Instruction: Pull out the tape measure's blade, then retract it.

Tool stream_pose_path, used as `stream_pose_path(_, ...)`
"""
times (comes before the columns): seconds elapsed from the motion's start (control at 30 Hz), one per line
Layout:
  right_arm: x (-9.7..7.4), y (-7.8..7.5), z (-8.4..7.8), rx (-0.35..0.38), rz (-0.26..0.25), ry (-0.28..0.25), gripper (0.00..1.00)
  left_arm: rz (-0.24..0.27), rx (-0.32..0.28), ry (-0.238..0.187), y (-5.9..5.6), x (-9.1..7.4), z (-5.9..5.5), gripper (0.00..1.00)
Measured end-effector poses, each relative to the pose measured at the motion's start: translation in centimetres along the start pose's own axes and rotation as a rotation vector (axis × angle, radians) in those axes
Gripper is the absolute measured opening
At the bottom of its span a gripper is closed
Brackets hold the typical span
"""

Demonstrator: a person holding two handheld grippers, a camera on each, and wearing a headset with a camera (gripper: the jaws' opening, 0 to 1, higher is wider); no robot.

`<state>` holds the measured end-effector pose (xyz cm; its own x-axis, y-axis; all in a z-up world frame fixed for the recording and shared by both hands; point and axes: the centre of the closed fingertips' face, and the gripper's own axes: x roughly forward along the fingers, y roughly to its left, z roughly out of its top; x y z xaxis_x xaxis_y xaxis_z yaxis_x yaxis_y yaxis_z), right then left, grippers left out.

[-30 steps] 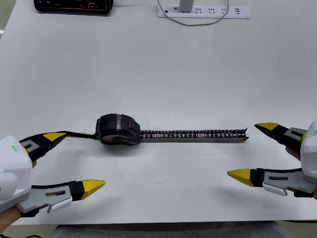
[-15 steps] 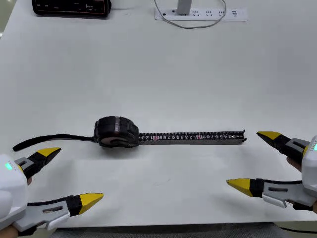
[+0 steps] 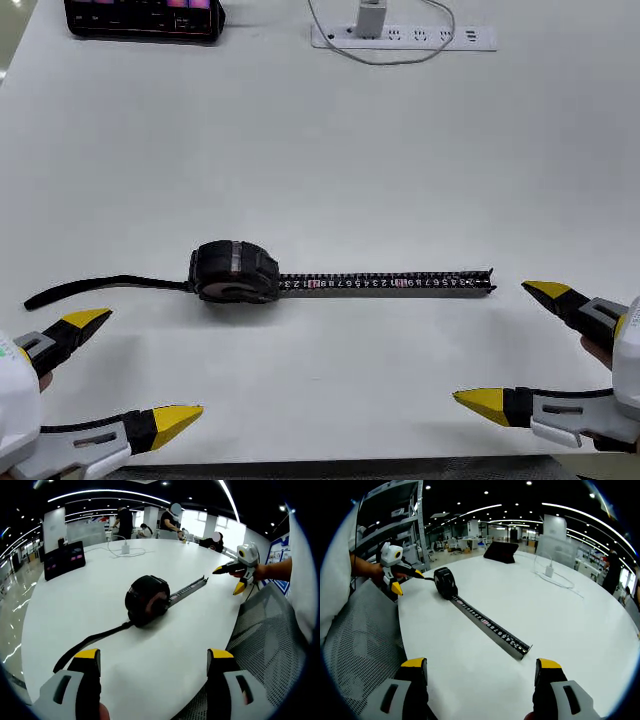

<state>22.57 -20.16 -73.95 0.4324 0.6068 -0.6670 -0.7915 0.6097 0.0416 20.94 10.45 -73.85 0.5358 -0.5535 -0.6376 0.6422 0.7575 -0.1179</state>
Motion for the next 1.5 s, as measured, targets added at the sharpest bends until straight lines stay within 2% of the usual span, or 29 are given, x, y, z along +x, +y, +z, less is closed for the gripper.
stream_pose_path(0.27,0.0,0.0,-0.7,0.015,0.004,-0.001,0.92,0.003,0.006,-0.005,-0.2,-0.2,0.0,0.87)
stream_pose_path(0.87,0.0,0.5,-1.2,0.046,0.014,-0.009,0.99,0.003,-0.001,-0.007,-0.5,-0.5,-0.4,0.91)
stream_pose_path(1.5,-0.3,0.8,-1.2,0.056,0.017,-0.012,0.99,0.001,0.004,-0.021,-0.7,-0.5,-0.1,0.98)
